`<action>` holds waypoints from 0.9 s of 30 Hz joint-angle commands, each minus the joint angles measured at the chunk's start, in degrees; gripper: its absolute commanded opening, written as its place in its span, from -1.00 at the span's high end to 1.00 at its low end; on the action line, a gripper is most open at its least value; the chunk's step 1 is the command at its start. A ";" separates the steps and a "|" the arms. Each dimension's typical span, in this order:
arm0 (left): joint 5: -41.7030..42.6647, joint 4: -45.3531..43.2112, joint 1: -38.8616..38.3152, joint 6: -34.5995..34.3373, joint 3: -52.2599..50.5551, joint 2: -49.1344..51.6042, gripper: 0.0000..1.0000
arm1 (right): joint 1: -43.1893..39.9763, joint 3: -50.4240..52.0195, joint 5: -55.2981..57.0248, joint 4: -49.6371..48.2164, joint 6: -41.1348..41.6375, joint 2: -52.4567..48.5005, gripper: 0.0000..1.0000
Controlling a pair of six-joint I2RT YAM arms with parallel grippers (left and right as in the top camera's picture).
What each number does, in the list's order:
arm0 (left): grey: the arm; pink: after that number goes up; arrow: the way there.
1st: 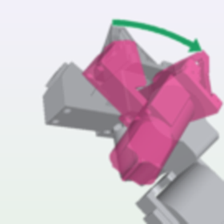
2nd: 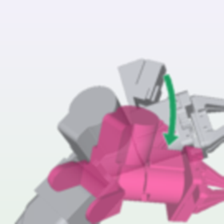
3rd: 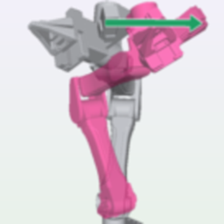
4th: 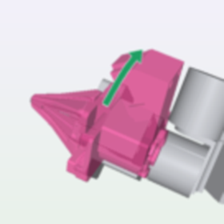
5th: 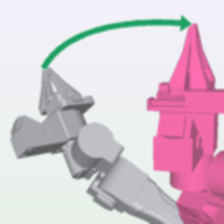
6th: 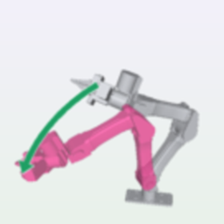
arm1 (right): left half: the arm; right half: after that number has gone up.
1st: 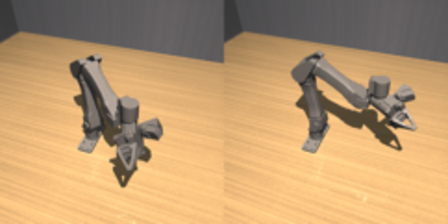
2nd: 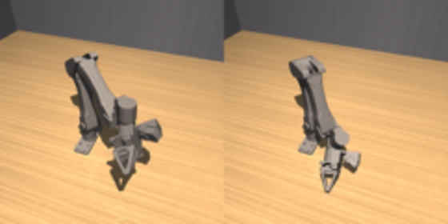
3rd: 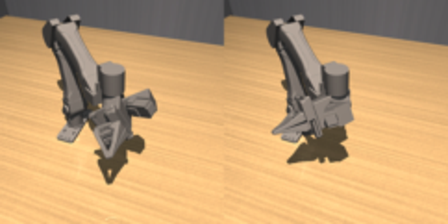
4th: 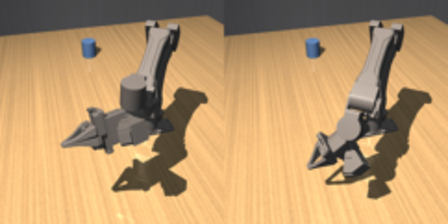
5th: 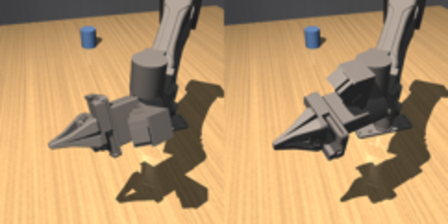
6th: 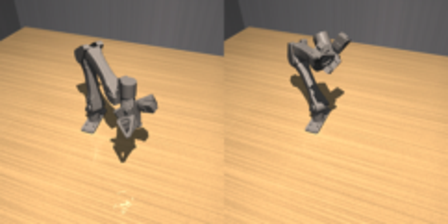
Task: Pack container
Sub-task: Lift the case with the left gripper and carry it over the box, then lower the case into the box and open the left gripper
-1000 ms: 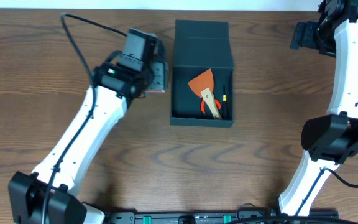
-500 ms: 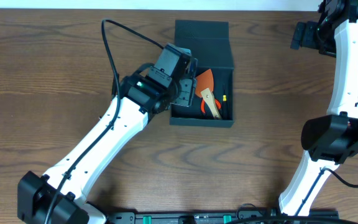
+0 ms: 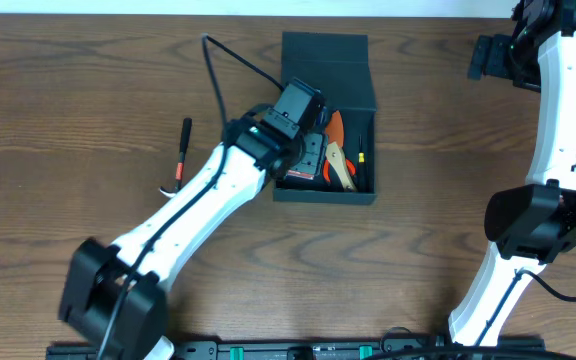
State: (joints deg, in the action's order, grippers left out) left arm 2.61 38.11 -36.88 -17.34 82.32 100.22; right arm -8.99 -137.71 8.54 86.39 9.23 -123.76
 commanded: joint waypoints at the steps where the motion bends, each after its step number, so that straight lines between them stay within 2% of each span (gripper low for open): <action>1: -0.28 -0.28 -0.13 -1.40 0.90 2.08 0.10 | 0.02 -0.98 0.44 0.17 0.81 0.52 -0.98; 17: -0.07 -4.02 -0.22 -7.67 0.92 6.95 0.17 | 0.02 -0.98 0.44 0.17 0.81 0.52 -0.99; 27: -0.07 -5.05 -0.81 -8.09 0.90 8.63 0.17 | 0.02 -0.98 0.46 0.17 0.81 0.52 -0.98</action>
State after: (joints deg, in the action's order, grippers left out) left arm 2.63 33.32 -37.30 -24.51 82.32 107.70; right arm -8.99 -137.71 8.54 86.39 9.23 -123.76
